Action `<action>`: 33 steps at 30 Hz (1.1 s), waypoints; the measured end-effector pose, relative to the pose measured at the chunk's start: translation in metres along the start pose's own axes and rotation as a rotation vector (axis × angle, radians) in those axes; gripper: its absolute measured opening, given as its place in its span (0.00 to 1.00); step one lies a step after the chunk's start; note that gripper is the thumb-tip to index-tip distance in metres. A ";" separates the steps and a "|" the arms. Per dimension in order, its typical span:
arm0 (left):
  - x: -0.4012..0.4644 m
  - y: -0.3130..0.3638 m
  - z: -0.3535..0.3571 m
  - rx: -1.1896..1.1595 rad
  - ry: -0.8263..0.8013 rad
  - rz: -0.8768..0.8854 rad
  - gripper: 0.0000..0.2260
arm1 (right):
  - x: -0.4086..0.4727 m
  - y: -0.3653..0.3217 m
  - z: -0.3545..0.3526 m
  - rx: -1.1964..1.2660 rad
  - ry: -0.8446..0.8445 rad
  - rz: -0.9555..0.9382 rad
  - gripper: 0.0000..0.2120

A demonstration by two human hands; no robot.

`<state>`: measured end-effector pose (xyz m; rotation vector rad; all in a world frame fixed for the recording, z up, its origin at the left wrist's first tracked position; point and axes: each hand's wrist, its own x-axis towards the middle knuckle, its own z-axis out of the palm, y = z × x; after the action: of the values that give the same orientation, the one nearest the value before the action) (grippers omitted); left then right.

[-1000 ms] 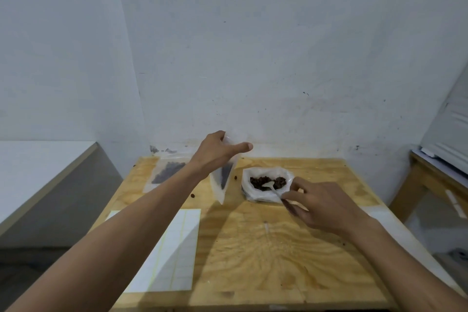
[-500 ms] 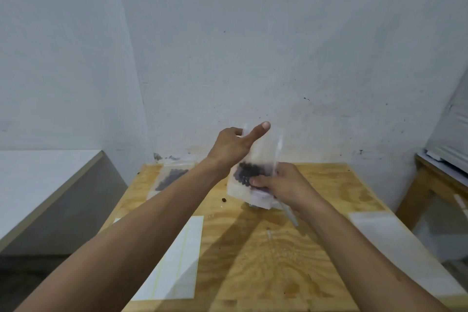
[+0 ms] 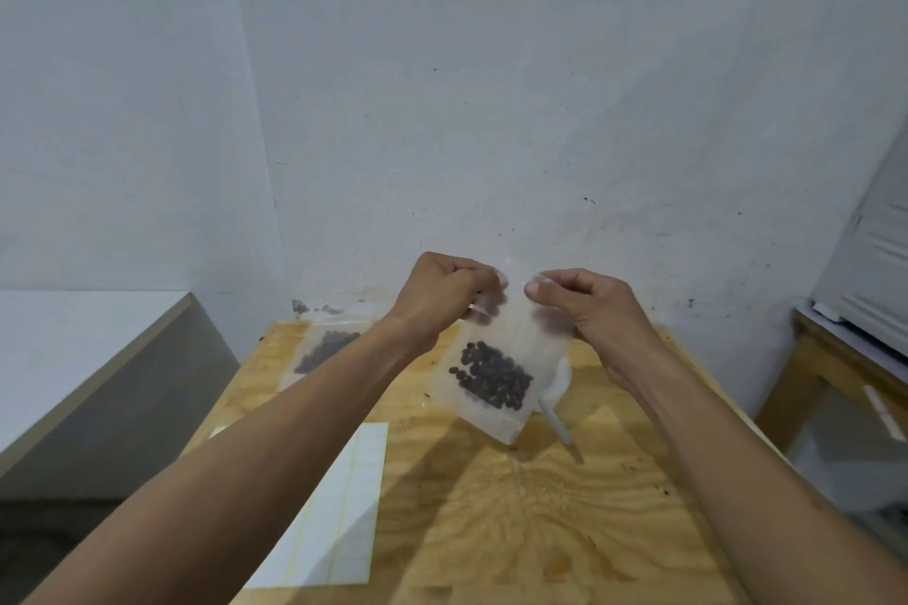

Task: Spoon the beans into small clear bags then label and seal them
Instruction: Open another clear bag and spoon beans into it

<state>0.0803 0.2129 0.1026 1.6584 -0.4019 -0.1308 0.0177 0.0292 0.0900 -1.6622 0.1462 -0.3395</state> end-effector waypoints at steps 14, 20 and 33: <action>-0.006 -0.005 -0.009 0.060 0.054 0.028 0.08 | 0.007 -0.003 0.027 -0.204 -0.064 -0.003 0.10; 0.001 -0.007 -0.018 0.090 0.171 0.021 0.08 | 0.012 -0.001 0.034 -0.186 -0.126 0.027 0.16; 0.011 -0.006 -0.043 -0.028 0.286 -0.030 0.07 | 0.004 0.002 0.030 0.012 -0.010 0.107 0.15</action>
<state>0.1048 0.2497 0.1043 1.6274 -0.1579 0.0784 0.0307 0.0559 0.0860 -1.6368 0.2242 -0.2504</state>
